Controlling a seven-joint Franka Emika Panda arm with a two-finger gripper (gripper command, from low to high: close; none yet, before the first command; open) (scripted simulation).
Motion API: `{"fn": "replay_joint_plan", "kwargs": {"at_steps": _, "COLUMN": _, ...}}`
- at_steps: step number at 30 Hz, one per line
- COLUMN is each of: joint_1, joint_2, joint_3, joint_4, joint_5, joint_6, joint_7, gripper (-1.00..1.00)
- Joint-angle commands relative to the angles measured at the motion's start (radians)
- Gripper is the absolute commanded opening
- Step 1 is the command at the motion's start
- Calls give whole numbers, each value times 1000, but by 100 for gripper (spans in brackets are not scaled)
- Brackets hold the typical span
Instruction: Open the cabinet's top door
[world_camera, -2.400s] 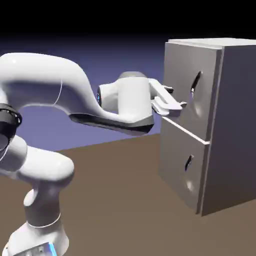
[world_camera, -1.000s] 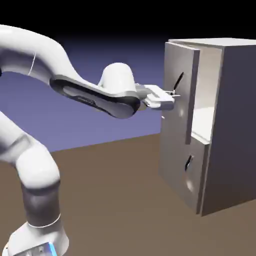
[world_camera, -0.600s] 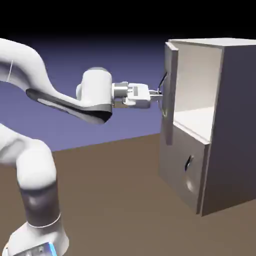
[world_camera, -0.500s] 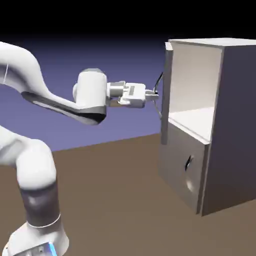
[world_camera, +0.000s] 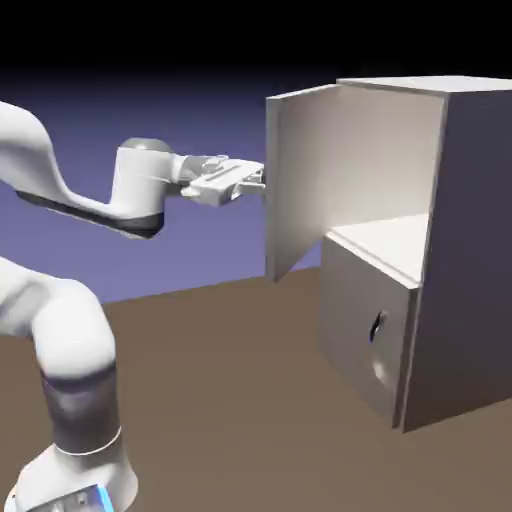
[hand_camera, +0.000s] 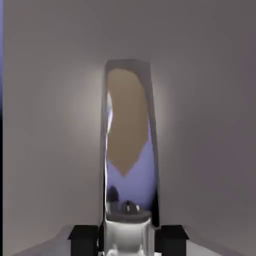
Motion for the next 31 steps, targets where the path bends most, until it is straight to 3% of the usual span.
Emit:
{"fn": "replay_joint_plan", "kwargs": {"at_steps": 1, "joint_1": -9, "joint_2": 17, "joint_3": 33, "joint_4": 23, "joint_5": 29, "joint_6": -42, "joint_7": -1, "gripper": -100}}
{"fn": "replay_joint_plan", "kwargs": {"at_steps": 17, "joint_1": -425, "joint_2": 279, "joint_3": 604, "joint_4": 471, "joint_5": 287, "joint_6": -623, "joint_7": 40, "gripper": -100}}
{"fn": "replay_joint_plan", "kwargs": {"at_steps": 31, "joint_1": -933, "joint_2": 132, "joint_3": 1002, "joint_4": 825, "joint_5": 466, "joint_6": -835, "joint_7": -52, "gripper": -100}}
